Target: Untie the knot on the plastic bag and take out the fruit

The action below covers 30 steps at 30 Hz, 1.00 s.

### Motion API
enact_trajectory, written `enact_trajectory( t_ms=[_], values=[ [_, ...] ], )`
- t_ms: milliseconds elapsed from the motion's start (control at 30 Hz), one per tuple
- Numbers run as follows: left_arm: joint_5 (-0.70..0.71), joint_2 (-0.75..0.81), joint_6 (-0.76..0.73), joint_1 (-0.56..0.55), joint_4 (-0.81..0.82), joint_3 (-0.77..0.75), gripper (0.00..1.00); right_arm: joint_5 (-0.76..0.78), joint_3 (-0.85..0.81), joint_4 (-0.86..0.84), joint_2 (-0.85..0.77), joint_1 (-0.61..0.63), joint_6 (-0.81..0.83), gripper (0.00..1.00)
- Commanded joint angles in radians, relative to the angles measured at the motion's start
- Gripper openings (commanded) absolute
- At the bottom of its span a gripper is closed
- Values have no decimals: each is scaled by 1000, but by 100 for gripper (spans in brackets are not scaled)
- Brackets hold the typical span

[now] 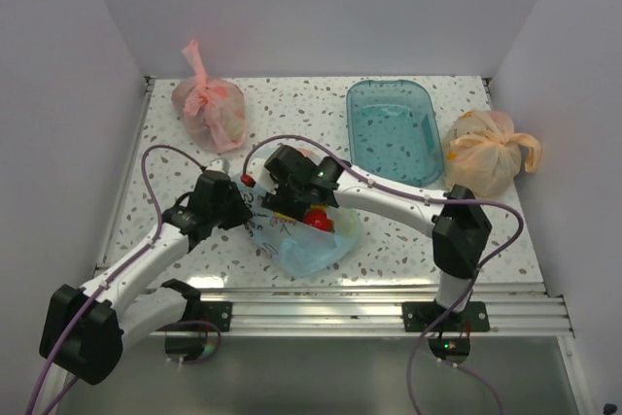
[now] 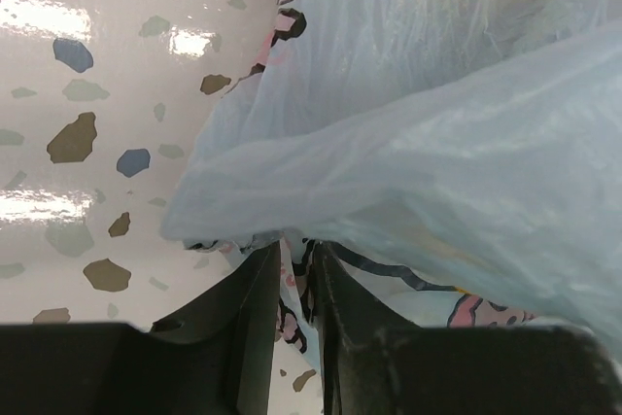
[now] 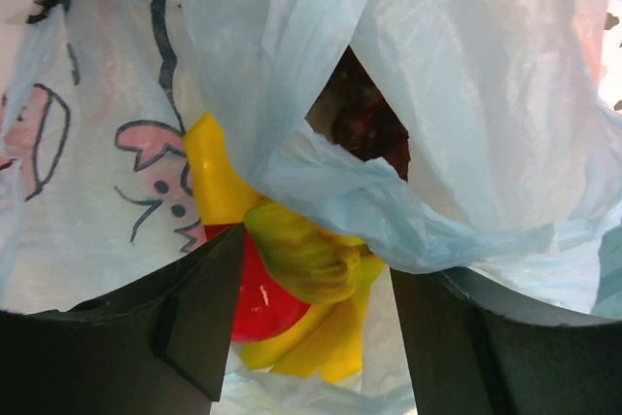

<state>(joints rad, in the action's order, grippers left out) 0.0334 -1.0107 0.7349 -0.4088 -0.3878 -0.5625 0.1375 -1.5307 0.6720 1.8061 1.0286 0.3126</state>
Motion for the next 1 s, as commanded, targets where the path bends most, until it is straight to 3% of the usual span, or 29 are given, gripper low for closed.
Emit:
enact_trajectory(
  t_ms=[0,233,367,400,533,733,967],
  values=[
    [-7,-2,-35,-2,0,-43,27,-16,-40,9,45,-5,66,64],
    [-3,-2,-45,-1,-6,-50,27,-1,-11,28,70,-7,94,63],
    [0,-3,-48,-1,-8,-53,27,8,-28,43,49,-7,94,32],
    [3,-3,-49,-2,-8,-53,27,-4,-34,44,26,-7,91,20],
    [11,0,-51,-1,-17,-59,27,-77,-69,28,-62,-7,74,3],
    [23,1,-60,-1,-45,-92,27,-108,-36,-98,-242,-7,57,0],
    [94,-19,-94,-1,-101,-184,22,-41,105,-455,-390,-7,39,0]
  ],
)
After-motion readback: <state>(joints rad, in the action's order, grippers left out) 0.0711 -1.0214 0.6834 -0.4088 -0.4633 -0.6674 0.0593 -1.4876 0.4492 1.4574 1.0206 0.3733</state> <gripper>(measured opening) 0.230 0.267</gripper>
